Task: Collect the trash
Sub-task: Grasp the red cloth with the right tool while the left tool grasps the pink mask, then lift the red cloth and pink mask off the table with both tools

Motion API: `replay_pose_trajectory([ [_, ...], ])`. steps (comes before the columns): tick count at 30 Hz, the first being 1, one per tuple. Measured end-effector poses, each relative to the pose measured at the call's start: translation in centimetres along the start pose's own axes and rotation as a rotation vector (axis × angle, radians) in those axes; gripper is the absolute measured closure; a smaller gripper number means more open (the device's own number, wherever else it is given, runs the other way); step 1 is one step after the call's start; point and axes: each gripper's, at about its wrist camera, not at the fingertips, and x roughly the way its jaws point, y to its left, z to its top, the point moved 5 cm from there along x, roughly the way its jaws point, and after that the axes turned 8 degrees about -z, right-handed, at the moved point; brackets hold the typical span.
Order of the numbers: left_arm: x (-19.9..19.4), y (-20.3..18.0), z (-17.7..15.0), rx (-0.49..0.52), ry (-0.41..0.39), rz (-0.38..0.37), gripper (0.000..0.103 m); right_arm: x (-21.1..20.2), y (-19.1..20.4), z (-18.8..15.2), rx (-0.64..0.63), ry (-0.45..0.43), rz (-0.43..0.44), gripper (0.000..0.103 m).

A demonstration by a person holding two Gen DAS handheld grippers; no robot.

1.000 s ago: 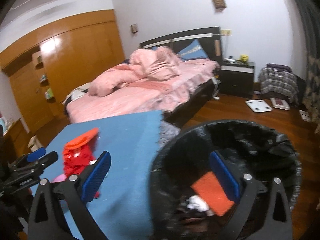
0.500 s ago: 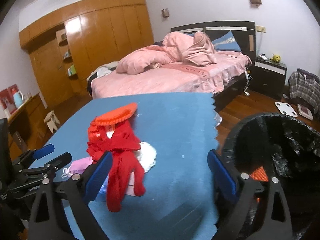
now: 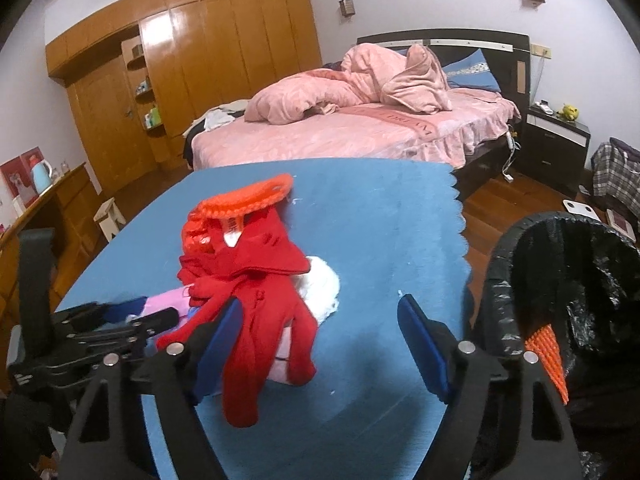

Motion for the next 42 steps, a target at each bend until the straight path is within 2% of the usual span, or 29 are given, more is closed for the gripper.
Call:
replay_pose_trajectory([
  [1, 0.1, 0.0, 0.0, -0.006, 0.001, -0.004, 0.065, 0.1, 0.1, 0.0, -0.003, 0.000, 0.003, 0.027],
  [3, -0.1, 0.4, 0.0, -0.025, -0.009, -0.021, 0.079, 0.1, 0.4, 0.2, -0.008, -0.004, 0.010, 0.027],
  [6, -0.7, 0.5, 0.1, -0.038, -0.032, -0.030, 0.088, 0.3, 0.8, 0.6, -0.008, -0.010, 0.022, 0.028],
  [14, -2.8, -0.4, 1.2, -0.042, -0.100, -0.025, 0.091, 1.9, 1.9, 0.7, -0.026, 0.026, 0.052, 0.040],
  [17, -3.5, -0.8, 1.5, -0.029, -0.118, -0.019, 0.091, 2.7, 2.1, 0.4, -0.018, 0.060, 0.081, 0.053],
  [19, -4.0, -1.0, 1.7, -0.028, -0.127, -0.023, 0.091, 2.7, 2.3, 0.3, -0.016, 0.070, 0.108, 0.067],
  [22, -4.4, -1.2, 2.0, -0.015, -0.136, -0.019, 0.091, 2.4, 2.7, 0.3, -0.029, 0.071, 0.147, 0.081],
  [26, -5.3, -2.0, 2.4, -0.006, -0.152, -0.021, 0.091, 1.1, 3.1, 0.8, -0.030, 0.046, 0.178, 0.084],
  [33, -6.6, -3.2, 3.3, 0.008, -0.183, -0.027, 0.091, -1.1, 2.5, 2.3, -0.014, -0.009, 0.184, 0.084],
  [38, -6.6, -4.0, 3.5, 0.023, -0.186, -0.036, 0.091, -0.2, 2.0, 1.7, -0.022, 0.039, 0.151, 0.083],
  [39, -6.6, -4.1, 3.4, 0.024, -0.183, -0.037, 0.091, 0.1, 1.8, 1.4, -0.020, 0.054, 0.148, 0.080],
  [41, -6.4, -4.1, 3.3, 0.024, -0.178, -0.038, 0.091, 0.5, 1.4, 0.9, -0.013, 0.069, 0.131, 0.079],
  [42, -6.3, -4.1, 3.2, 0.023, -0.176, -0.039, 0.091, 0.5, 1.2, 0.9, -0.011, 0.070, 0.126, 0.074],
])
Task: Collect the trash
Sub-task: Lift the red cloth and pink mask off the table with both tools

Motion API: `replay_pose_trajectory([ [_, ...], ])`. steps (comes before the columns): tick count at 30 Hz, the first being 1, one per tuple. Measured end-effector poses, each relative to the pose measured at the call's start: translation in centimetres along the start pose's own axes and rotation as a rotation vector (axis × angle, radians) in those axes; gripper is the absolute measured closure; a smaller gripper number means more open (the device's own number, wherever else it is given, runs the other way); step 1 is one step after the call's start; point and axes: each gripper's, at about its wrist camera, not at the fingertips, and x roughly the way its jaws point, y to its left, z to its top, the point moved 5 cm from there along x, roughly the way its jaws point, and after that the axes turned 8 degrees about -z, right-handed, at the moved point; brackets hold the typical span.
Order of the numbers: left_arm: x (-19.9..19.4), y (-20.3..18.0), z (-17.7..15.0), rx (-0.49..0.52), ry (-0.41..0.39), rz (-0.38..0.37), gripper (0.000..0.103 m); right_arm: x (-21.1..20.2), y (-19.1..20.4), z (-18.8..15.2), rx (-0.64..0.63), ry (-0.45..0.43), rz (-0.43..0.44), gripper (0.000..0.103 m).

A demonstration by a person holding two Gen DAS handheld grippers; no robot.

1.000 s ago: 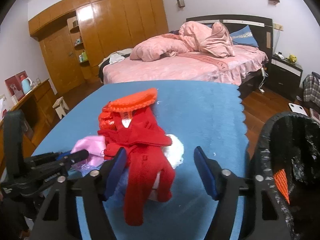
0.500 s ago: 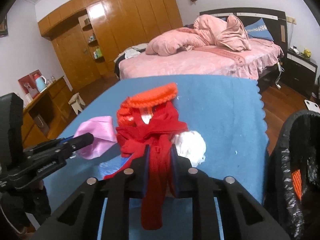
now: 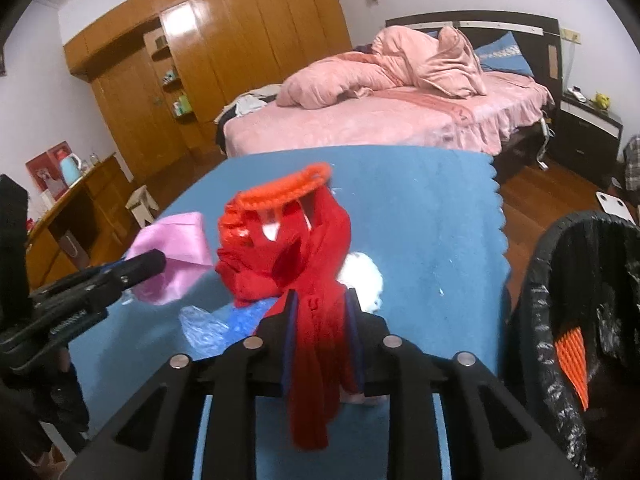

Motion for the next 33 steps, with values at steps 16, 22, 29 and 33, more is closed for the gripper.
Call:
replay_pose_trajectory([
  [16, 0.0, -0.1, 0.2, 0.006, -0.003, -0.005, 0.091, 0.2, 0.6, -0.1, -0.036, 0.008, 0.030, 0.099],
  [22, -0.6, -0.7, 0.7, 0.015, -0.021, -0.008, 0.091, -2.5, 0.5, 1.3, -0.037, -0.065, 0.044, 0.099],
  [29, -1.0, -1.5, 1.2, 0.024, -0.038, -0.020, 0.091, -3.2, -0.4, 2.4, -0.026, -0.084, 0.018, 0.097],
  [33, -0.8, -1.3, 1.0, 0.017, -0.033, -0.017, 0.091, -1.0, -0.9, 1.3, 0.005, -0.024, 0.003, 0.082],
])
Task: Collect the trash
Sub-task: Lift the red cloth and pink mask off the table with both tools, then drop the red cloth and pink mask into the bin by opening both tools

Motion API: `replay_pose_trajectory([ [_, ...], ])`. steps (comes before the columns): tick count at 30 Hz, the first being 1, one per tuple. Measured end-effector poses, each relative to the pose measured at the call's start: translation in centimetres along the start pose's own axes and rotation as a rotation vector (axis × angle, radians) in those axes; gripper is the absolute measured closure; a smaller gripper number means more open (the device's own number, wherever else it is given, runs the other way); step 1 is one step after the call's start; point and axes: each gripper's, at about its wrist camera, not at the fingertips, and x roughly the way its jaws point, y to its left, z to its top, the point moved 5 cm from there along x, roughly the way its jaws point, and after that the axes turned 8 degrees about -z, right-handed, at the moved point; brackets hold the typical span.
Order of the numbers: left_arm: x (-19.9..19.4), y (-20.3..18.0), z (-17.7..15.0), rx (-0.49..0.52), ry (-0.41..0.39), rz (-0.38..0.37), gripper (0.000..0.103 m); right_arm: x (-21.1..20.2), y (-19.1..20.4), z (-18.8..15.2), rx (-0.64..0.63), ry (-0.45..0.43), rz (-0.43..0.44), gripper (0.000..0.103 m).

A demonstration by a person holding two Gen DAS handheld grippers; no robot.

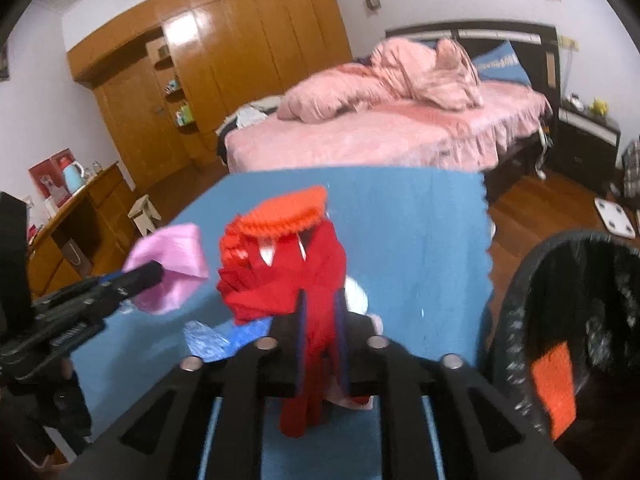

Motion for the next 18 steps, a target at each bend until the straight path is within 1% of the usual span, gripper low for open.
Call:
replay_pose_trajectory([
  [1, 0.1, 0.2, -0.2, -0.003, 0.001, 0.000, 0.091, 0.6, 0.0, -0.4, -0.001, 0.017, -0.008, 0.077],
  [2, 0.3, 0.2, -0.3, -0.003, 0.006, 0.004, 0.091, 1.2, 0.0, -0.7, 0.000, 0.034, -0.008, 0.074],
  [4, 0.5, 0.6, -0.6, -0.003, 0.013, 0.011, 0.091, 1.8, -0.1, -1.1, 0.008, 0.053, -0.012, 0.054],
  [5, 0.6, 0.8, -0.7, -0.004, 0.015, 0.012, 0.091, 2.1, -0.2, -1.2, 0.011, 0.059, -0.013, 0.054],
  [6, 0.8, 0.8, -0.8, -0.007, 0.021, 0.013, 0.091, 2.6, 0.0, -1.3, 0.007, 0.072, -0.004, 0.056],
  [7, 0.8, 1.0, -0.9, -0.008, 0.023, 0.013, 0.091, 2.8, 0.2, -1.6, 0.002, 0.085, 0.010, 0.068],
  [8, 0.9, 1.0, -1.0, -0.008, 0.025, 0.013, 0.091, 2.9, 0.4, -1.8, -0.002, 0.092, 0.024, 0.077],
  [9, 0.8, 1.1, -1.0, -0.008, 0.025, 0.013, 0.091, 2.9, 0.5, -1.8, -0.005, 0.095, 0.038, 0.093],
  [13, 0.5, 1.3, -0.7, -0.010, 0.012, 0.016, 0.091, 1.1, 1.1, -0.7, -0.021, 0.033, 0.062, 0.096],
  [18, -0.2, 1.0, 0.1, -0.011, -0.011, 0.010, 0.091, -1.8, 1.0, 1.5, -0.013, -0.049, 0.081, 0.096],
])
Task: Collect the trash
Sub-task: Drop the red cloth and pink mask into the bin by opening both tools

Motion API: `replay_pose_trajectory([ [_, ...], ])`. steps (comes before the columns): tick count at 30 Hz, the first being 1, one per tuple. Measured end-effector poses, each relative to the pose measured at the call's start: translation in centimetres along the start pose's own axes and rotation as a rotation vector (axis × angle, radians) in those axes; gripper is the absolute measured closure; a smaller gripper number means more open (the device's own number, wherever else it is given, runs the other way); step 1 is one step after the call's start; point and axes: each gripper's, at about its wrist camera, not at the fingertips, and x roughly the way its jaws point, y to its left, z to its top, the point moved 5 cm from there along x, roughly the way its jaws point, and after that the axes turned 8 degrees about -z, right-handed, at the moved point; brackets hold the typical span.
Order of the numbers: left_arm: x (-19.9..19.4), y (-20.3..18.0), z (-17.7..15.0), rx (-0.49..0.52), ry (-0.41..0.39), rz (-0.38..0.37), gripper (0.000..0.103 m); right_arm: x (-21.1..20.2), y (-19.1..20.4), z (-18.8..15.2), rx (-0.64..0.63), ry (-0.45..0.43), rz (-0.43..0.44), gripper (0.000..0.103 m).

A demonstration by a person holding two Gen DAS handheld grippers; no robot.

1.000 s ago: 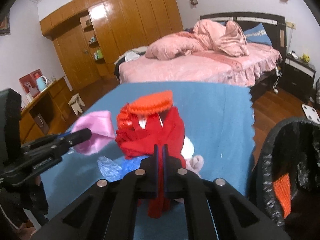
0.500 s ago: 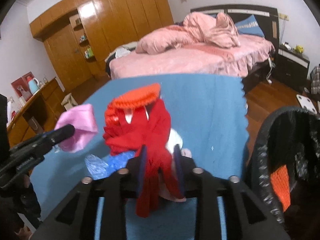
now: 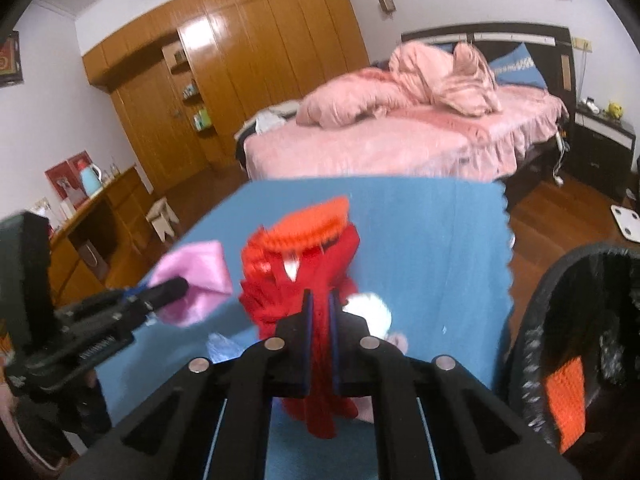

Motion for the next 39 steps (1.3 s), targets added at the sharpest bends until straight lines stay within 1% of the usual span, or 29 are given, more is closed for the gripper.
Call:
replay_pose_trajectory([
  [6, -0.8, -1.5, 1.5, 0.021, -0.024, -0.021, 0.091, -3.4, -0.6, 2.3, 0.010, -0.081, -0.001, 0.096],
  [12, -0.9, -4.3, 3.0, 0.051, -0.040, -0.070, 0.091, -7.1, -2.4, 4.4, 0.023, -0.157, -0.031, 0.096],
  [15, -0.6, -5.8, 3.5, 0.067, -0.044, -0.096, 0.091, -8.9, -3.8, 5.1, 0.023, -0.188, -0.062, 0.096],
  [20, 0.3, -9.1, 4.4, 0.096, -0.048, -0.157, 0.091, -11.9, -7.2, 5.4, 0.036, -0.225, -0.142, 0.096],
  [26, 2.2, -14.6, 4.7, 0.155, -0.041, -0.249, 0.091, -14.5, -12.7, 4.5, 0.081, -0.232, -0.256, 0.096],
  [31, 4.8, -19.8, 4.4, 0.185, -0.012, -0.352, 0.091, -16.0, -17.5, 2.9, 0.133, -0.221, -0.338, 0.096],
  [35, 7.0, -23.6, 3.9, 0.214, 0.017, -0.418, 0.091, -16.7, -20.5, 1.5, 0.175, -0.204, -0.383, 0.096],
  [39, 9.0, -26.7, 2.9, 0.244, 0.048, -0.461, 0.091, -16.9, -23.4, 0.2, 0.220, -0.190, -0.415, 0.096],
])
